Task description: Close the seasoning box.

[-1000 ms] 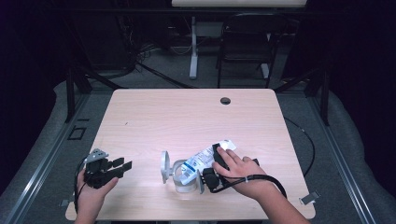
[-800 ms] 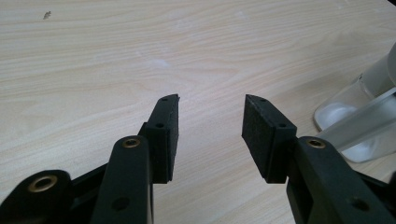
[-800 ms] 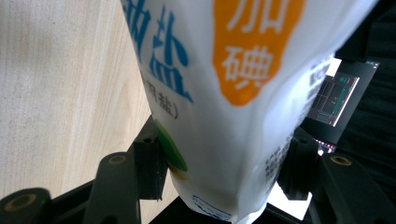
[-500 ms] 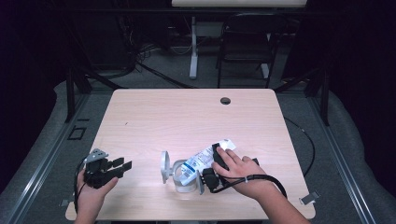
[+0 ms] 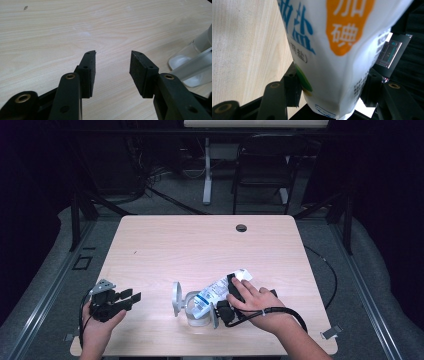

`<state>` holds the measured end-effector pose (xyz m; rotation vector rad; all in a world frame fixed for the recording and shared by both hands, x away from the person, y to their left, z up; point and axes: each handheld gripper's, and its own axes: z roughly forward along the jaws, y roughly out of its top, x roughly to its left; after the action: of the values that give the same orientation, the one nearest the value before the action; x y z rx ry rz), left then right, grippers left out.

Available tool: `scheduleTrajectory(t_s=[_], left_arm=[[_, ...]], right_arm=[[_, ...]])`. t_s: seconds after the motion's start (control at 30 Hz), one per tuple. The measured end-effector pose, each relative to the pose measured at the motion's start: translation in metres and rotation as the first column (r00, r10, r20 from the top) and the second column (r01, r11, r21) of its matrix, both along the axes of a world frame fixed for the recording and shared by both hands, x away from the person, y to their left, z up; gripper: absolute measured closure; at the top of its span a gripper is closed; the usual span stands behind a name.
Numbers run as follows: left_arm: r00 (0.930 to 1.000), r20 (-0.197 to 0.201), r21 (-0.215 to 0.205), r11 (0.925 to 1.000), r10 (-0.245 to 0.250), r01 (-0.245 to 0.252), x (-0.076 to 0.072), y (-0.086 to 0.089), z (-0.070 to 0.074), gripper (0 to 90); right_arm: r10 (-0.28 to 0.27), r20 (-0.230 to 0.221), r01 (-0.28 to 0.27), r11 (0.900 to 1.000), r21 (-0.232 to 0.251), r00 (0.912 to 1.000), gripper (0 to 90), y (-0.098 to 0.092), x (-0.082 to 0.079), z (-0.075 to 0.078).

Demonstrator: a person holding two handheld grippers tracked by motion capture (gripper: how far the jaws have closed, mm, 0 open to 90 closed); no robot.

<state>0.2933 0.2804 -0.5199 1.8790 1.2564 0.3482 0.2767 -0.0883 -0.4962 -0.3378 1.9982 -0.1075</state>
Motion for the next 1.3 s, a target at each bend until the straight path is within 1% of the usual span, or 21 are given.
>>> scheduleTrajectory(t_s=[0.23, 0.27, 0.37, 0.9, 0.97, 1.0, 1.07, 1.13, 1.17, 1.2, 1.3], left_arm=[[1.0000, -0.002, 0.003, 1.0000, -0.002, 0.002, 0.0004, 0.0000, -0.0005, 56.7], [1.0000, -0.002, 0.003, 1.0000, -0.002, 0.002, 0.0004, -0.0001, -0.0006, 56.6], [1.0000, -0.001, 0.002, 1.0000, -0.002, 0.002, 0.0005, -0.0001, -0.0008, 56.6], [1.0000, -0.006, 0.002, 1.0000, -0.003, 0.003, 0.0008, 0.0004, -0.0014, 56.7], [1.0000, -0.003, 0.001, 1.0000, -0.001, 0.001, 0.0008, 0.0000, -0.0017, 56.7], [1.0000, -0.002, 0.001, 1.0000, -0.001, 0.001, 0.0008, 0.0000, -0.0018, 56.7], [1.0000, -0.008, 0.003, 1.0000, -0.003, 0.003, 0.0008, 0.0006, -0.0014, 56.7], [1.0000, -0.007, 0.001, 1.0000, -0.002, 0.002, 0.0008, 0.0006, -0.0017, 56.7], [1.0000, -0.007, 0.001, 1.0000, -0.002, 0.002, 0.0009, 0.0006, -0.0018, 56.7], [1.0000, -0.007, 0.001, 1.0000, -0.002, 0.002, 0.0009, 0.0006, -0.0018, 56.7], [1.0000, -0.001, 0.001, 1.0000, 0.000, 0.000, 0.0011, 0.0002, -0.0023, 56.7]], right_arm=[[0.003, 0.003, -0.003, 1.000, -0.003, 1.0000, 45.2, 0.0000, -0.0001, 0.0000], [0.007, 0.000, -0.007, 1.000, 0.004, 1.0000, 45.2, -0.0003, 0.0002, -0.0004], [0.005, 0.002, -0.005, 1.000, -0.003, 1.0000, 45.3, 0.0001, 0.0001, 0.0002], [0.009, 0.003, -0.009, 1.000, -0.006, 1.0000, 45.3, 0.0002, 0.0003, 0.0003], [0.007, 0.004, -0.007, 1.000, -0.010, 1.0000, 45.3, 0.0004, 0.0003, 0.0005], [-0.004, 0.018, 0.004, 0.999, -0.036, 0.9998, 45.3, 0.0016, -0.0011, 0.0023], [0.004, 0.011, -0.004, 1.000, -0.023, 0.9999, 45.3, 0.0010, -0.0003, 0.0012], [0.001, 0.015, 0.000, 0.999, -0.032, 0.9999, 45.3, 0.0014, -0.0007, 0.0020], [0.000, 0.013, 0.000, 1.000, -0.031, 0.9999, 45.3, 0.0014, -0.0007, 0.0019], [0.006, 0.011, -0.006, 1.000, -0.019, 0.9999, 45.3, 0.0008, -0.0003, 0.0008], [0.007, 0.012, -0.006, 1.000, -0.019, 0.9999, 45.3, 0.0007, -0.0005, 0.0007]])
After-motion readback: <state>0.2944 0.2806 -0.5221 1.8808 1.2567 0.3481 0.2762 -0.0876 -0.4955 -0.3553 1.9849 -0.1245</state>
